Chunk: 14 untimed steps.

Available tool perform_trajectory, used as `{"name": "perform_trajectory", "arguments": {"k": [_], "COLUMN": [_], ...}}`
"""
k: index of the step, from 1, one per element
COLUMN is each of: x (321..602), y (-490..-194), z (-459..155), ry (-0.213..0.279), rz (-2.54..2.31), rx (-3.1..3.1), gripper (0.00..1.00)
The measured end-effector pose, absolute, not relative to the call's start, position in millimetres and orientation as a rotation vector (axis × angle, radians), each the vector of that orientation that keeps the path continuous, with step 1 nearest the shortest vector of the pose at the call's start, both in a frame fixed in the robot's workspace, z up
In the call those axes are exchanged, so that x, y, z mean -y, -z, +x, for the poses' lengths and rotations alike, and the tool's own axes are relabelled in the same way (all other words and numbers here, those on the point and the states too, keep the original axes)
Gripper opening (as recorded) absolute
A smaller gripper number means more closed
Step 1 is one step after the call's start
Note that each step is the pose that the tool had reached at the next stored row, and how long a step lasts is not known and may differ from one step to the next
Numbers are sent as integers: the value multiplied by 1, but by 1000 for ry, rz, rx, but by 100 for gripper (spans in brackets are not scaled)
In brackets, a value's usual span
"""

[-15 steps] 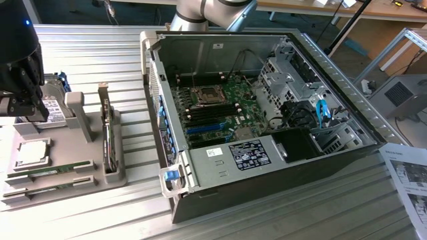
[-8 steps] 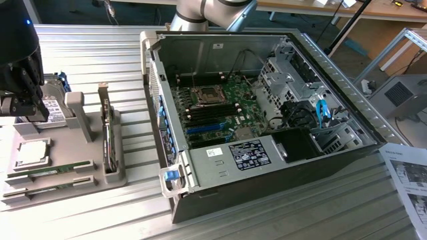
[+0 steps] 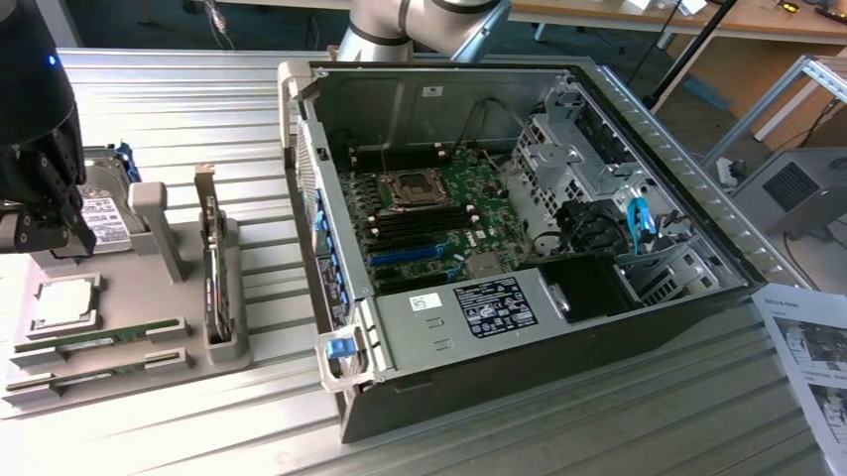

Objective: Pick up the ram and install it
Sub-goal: 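Pick up the ram and move it above insertion slot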

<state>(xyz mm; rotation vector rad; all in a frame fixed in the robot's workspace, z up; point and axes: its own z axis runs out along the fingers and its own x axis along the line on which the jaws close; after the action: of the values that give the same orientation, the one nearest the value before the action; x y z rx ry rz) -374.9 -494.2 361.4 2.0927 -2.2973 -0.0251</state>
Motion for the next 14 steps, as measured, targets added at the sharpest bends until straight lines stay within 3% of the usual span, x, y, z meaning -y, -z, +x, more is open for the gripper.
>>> {"name": "perform_trajectory", "arguments": {"k": [8,10,14], "x": [494,494,494], "y": [-361,-361,-361], "z": [-375,-375,-375], "ry": [24,24,24], "rz": [2092,2092,2092], "rx": [2297,2297,2297], "gripper": [11,18,19]}}
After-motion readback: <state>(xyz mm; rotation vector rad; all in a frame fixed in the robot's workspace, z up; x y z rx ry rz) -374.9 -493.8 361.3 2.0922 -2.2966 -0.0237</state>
